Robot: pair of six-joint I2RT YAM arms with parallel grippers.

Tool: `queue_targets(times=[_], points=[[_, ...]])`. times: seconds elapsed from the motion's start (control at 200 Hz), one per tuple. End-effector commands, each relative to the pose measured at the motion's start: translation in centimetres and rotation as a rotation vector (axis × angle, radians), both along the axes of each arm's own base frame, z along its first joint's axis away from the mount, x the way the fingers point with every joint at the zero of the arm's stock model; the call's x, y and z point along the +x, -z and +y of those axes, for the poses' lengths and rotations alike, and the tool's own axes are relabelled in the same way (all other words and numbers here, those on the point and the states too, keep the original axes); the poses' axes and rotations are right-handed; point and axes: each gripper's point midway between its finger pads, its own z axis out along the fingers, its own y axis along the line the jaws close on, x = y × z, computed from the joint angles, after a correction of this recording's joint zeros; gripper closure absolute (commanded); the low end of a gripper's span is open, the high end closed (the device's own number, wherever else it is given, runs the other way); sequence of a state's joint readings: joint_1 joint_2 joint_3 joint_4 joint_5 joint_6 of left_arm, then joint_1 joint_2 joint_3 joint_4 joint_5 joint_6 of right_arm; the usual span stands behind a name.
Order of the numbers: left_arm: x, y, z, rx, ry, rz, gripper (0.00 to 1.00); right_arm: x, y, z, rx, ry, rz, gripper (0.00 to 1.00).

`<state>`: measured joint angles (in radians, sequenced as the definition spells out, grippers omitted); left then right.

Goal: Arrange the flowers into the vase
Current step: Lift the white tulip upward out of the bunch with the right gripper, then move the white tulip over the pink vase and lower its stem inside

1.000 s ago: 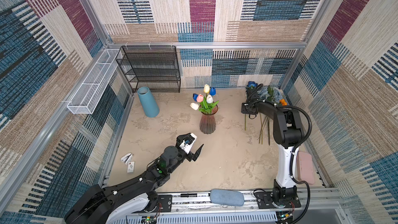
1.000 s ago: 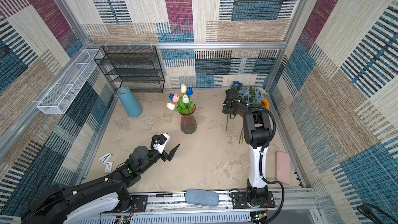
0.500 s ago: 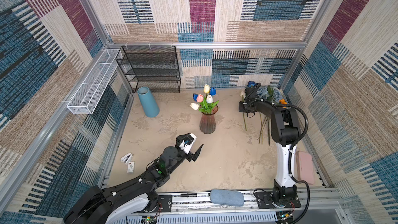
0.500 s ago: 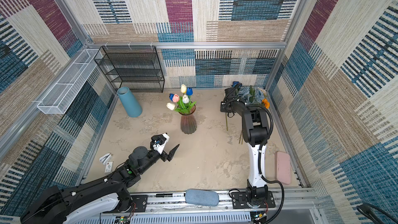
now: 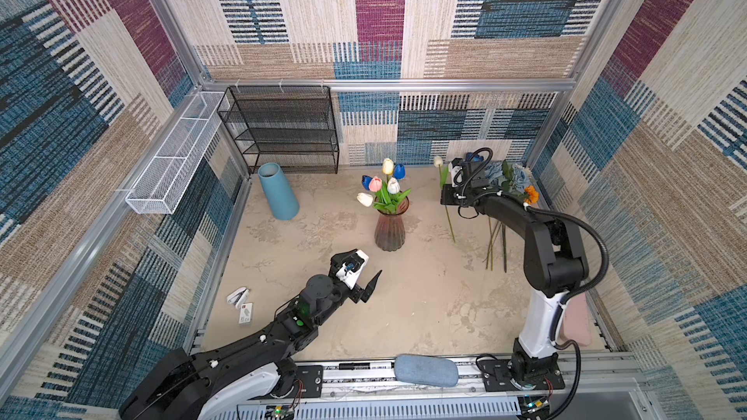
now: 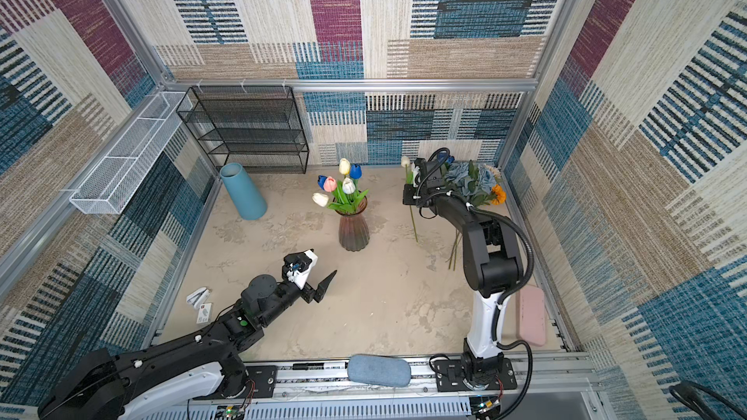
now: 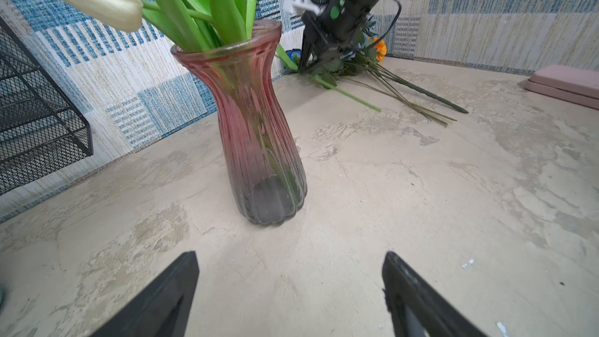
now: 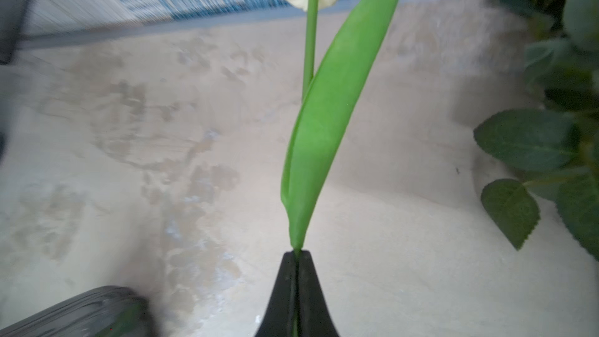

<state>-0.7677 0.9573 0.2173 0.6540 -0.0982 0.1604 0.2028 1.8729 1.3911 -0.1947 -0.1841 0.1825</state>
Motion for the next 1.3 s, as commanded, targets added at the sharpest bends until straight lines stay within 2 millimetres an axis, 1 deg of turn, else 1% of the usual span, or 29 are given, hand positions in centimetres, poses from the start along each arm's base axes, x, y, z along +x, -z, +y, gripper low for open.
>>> queue_targets(times=[0.0, 0.02, 0.07, 0.175, 0.18, 0.185, 0.235, 0.265, 0.325, 0.33, 0.376, 0.466, 0.611, 0.671, 0.861, 1.077, 1.292], points=[[-0.2, -1.2, -0.2, -0.001, 0.021, -0.047, 0.08, -0.1, -8.6, 2.3, 0.131, -0.083, -0.297, 1.00], [-0.2, -1.1, -0.2, -0.001, 0.020, -0.046, 0.08, -0.6, -9.8, 2.6, 0.147, -0.096, -0.337, 1.00], [-0.1, -1.1, -0.1, -0.003, 0.011, -0.051, 0.08, -2.2, -13.4, 3.4, 0.200, -0.135, -0.457, 1.00], [-0.1, -1.1, -0.2, -0.004, 0.019, -0.053, 0.08, -6.3, -19.4, 5.0, 0.308, -0.244, -0.670, 1.00], [-0.1, -1.0, -0.2, -0.004, 0.019, -0.052, 0.08, -6.7, -19.9, 5.1, 0.315, -0.250, -0.692, 1.00], [-0.1, -1.0, -0.2, -0.004, 0.019, -0.051, 0.08, -6.7, -19.9, 5.1, 0.315, -0.250, -0.692, 1.00], [-0.1, -1.0, -0.3, -0.005, 0.024, -0.047, 0.08, -8.5, -22.2, 5.3, 0.355, -0.279, -0.784, 1.00], [-0.1, -1.0, -0.3, -0.005, 0.022, -0.050, 0.08, -9.9, -23.7, 5.4, 0.388, -0.303, -0.850, 1.00], [-0.1, -1.0, -0.3, -0.007, 0.023, -0.060, 0.08, -11.8, -25.5, 5.3, 0.447, -0.329, -0.935, 1.00], [-0.1, -1.1, -0.4, -0.007, 0.024, -0.061, 0.08, -12.2, -25.9, 5.3, 0.458, -0.335, -0.950, 1.00], [-0.2, -1.0, -0.5, -0.008, 0.032, -0.056, 0.08, -13.4, -27.0, 5.4, 0.507, -0.364, -0.995, 1.00], [-0.2, -0.9, -0.4, -0.003, 0.031, -0.050, 0.08, -14.8, -28.5, 6.0, 0.591, -0.431, -1.046, 1.00], [-0.1, -1.0, -0.5, -0.006, 0.030, -0.060, 0.08, -16.5, -29.5, 7.8, 0.644, -0.492, -1.127, 1.00], [-0.2, -1.0, -0.6, -0.008, 0.037, -0.052, 0.08, -16.7, -29.8, 8.3, 0.655, -0.503, -1.153, 1.00], [-0.1, -0.9, -0.6, -0.003, 0.034, -0.055, 0.09, -15.7, -29.6, 9.7, 0.694, -0.515, -1.171, 1.00], [-0.1, -1.0, -0.4, 0.001, 0.029, -0.058, 0.08, -14.4, -28.3, 11.0, 0.712, -0.506, -1.173, 1.00], [-0.1, -1.0, -0.5, 0.001, 0.030, -0.058, 0.08, -13.5, -26.6, 11.5, 0.723, -0.479, -1.182, 1.00]])
